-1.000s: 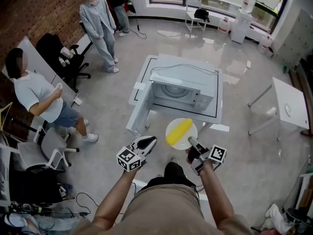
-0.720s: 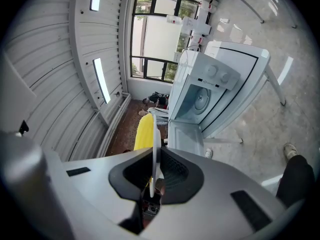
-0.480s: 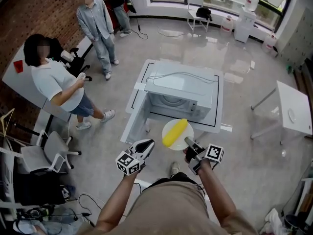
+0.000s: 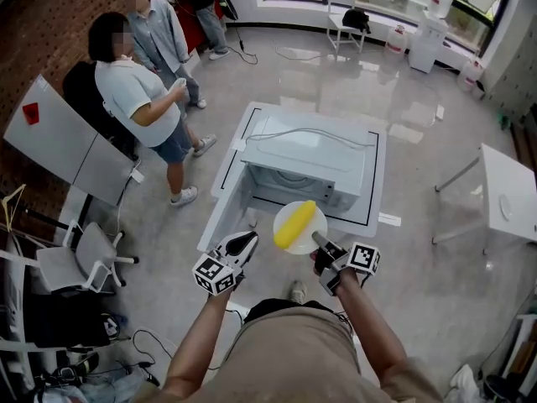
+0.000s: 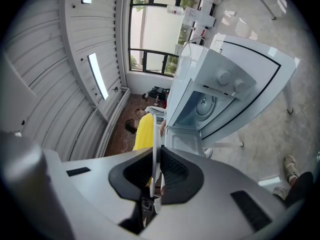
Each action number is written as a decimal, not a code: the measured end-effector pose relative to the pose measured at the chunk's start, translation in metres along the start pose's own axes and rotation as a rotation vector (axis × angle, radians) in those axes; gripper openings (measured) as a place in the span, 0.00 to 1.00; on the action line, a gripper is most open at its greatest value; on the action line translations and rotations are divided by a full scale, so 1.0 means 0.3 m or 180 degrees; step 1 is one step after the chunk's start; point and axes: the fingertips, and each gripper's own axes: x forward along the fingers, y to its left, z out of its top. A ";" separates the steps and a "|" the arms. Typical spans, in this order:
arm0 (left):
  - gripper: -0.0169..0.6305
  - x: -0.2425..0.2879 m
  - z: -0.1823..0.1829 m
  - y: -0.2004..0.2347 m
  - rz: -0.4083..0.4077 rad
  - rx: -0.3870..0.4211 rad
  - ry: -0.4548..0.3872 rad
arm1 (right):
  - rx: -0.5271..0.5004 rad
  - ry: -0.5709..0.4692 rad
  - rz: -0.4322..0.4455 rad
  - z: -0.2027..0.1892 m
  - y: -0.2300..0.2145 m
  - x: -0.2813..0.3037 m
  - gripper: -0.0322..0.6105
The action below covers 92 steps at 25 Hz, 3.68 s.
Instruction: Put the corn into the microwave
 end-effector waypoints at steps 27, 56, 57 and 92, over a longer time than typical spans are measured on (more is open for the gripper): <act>0.04 0.232 0.001 0.269 -0.0301 0.0016 0.0340 | 0.0154 -0.0398 -0.0206 0.100 -0.252 0.260 0.09; 0.03 0.423 -0.062 0.416 -0.0663 0.0260 0.0708 | 0.0320 -0.0988 -0.0350 0.293 -0.687 0.576 0.09; 0.03 0.426 -0.064 0.418 -0.0660 0.0270 0.0724 | 0.0348 -0.1014 -0.0356 0.301 -0.699 0.586 0.09; 0.03 0.449 -0.070 0.423 -0.0687 0.0263 0.0806 | 0.0609 -0.1191 -0.0626 0.423 -0.845 0.717 0.22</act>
